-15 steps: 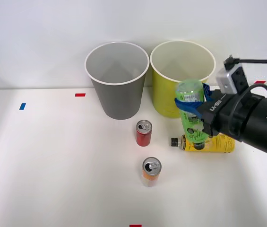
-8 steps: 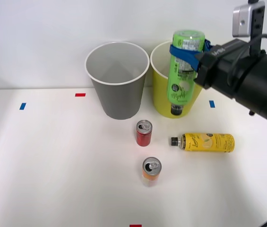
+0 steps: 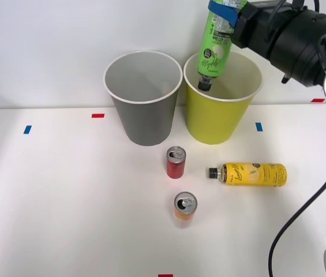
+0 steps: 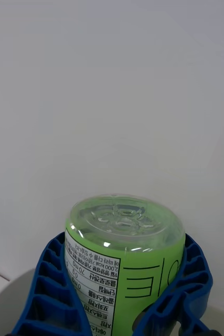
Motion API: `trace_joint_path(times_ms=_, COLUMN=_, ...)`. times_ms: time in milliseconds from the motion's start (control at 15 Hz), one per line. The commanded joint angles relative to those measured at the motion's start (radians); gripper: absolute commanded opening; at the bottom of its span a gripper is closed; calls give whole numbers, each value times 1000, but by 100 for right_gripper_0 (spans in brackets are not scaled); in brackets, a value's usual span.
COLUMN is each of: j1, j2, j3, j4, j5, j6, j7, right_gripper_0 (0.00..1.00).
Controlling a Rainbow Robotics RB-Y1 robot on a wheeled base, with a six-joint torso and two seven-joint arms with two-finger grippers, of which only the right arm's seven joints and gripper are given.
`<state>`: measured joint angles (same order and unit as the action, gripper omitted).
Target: Put cans in the gray bin, plastic bottles in the light green bin
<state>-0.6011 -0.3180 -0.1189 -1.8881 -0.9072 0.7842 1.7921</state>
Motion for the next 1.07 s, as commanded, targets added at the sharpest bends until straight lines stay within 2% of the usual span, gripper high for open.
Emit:
trace_joint_path(times_ms=67, j1=-78, j2=-32, j3=2, j4=127, j5=-4, j6=-76, j7=29, right_gripper_0=0)
trace_joint_path(times_ms=333, j1=-120, j2=-55, j3=16, j4=215, j5=-2, j6=-132, j7=53, right_gripper_0=0)
trace_joint_path(times_ms=600, j1=-121, j2=-82, j3=41, j4=228, j5=-2, j6=-175, j7=78, right_gripper_0=1)
trace_joint_path(times_ms=667, j1=-120, j2=-82, j3=41, j4=230, j5=-2, j6=-175, j7=82, right_gripper_0=26)
trace_joint_path(times_ms=800, j1=-120, j2=-81, j3=50, j4=228, j5=-2, j6=-175, j7=84, right_gripper_0=88)
trace_joint_path(times_ms=867, j1=-118, j2=-79, j3=59, j4=228, j5=-2, j6=-175, j7=84, right_gripper_0=98)
trace_joint_path(times_ms=1067, j1=-101, j2=-79, j3=65, j4=225, j5=-12, j6=-175, j7=98, right_gripper_0=100)
